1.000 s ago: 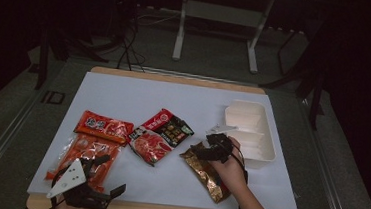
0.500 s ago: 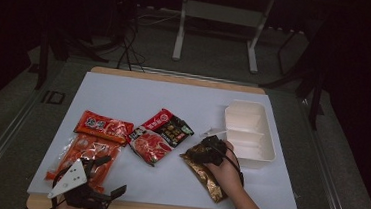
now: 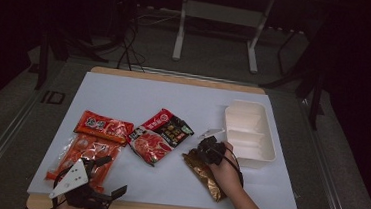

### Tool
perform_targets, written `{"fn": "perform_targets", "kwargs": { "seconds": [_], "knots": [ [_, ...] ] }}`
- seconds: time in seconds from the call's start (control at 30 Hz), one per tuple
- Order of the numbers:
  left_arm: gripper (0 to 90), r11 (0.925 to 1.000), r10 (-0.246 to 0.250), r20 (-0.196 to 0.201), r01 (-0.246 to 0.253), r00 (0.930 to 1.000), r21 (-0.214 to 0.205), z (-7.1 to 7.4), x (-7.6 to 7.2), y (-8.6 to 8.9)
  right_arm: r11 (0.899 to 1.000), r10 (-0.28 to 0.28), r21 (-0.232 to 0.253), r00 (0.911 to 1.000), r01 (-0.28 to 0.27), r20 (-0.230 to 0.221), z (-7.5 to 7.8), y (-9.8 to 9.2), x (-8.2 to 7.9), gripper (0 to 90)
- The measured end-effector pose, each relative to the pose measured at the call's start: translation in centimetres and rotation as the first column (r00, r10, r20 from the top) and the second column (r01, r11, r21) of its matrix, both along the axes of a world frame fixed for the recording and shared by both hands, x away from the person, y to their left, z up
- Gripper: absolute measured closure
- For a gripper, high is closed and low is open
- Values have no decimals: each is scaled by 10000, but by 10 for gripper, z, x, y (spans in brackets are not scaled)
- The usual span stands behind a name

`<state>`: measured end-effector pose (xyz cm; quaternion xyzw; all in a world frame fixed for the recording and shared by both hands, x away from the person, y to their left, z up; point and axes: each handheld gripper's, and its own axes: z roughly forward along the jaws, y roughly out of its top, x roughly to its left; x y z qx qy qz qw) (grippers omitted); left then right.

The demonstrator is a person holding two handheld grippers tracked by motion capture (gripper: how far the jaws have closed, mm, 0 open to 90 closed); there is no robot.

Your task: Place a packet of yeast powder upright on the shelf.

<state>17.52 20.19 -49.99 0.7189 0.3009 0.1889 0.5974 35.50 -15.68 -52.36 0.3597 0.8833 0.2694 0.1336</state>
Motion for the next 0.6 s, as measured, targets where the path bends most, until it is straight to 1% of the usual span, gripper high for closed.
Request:
{"fn": "perform_targets", "kwargs": {
  "seconds": [0.03,0.07,0.1,0.17,0.33,0.4,0.43,0.47,0.5,0.53,0.6],
  "knots": [
    [3,10000,4,-3,-4,10000,3,0,0,0,10000,34,-41,10000,-34,5,0,0,0,787],
    [3,10000,-3,-5,3,10000,4,0,0,0,9999,90,-137,9999,-89,66,0,1,0,840],
    [3,10000,-6,-2,6,10000,9,0,0,0,9995,159,-285,9997,-153,180,1,1,-1,862],
    [3,10000,-21,-11,21,10000,31,0,0,0,9995,198,-247,9995,-192,229,0,0,-1,881],
    [3,10000,16,-5,-16,10000,12,0,0,1,9998,182,-58,9995,-180,270,4,-2,-3,890],
    [3,10000,26,-1,-26,10000,18,0,0,1,9996,285,32,9986,-286,454,12,-3,-5,893],
    [3,10000,28,-14,-28,10000,24,0,0,1,9996,285,32,9986,-286,454,12,-3,-5,893],
    [3,10000,33,-7,-33,10000,52,0,0,0,9993,313,174,9982,-322,502,18,-4,-7,894],
    [3,10000,33,-7,-33,10000,52,0,0,0,9993,313,174,9982,-322,502,18,-4,-7,894],
    [3,10000,32,-1,-32,10000,57,0,0,0,9990,337,266,9976,-354,612,22,-6,-7,894],
    [3,10000,22,5,-22,10000,50,0,0,0,9985,341,416,9975,-367,622,26,-7,-8,895]
  ]
}}
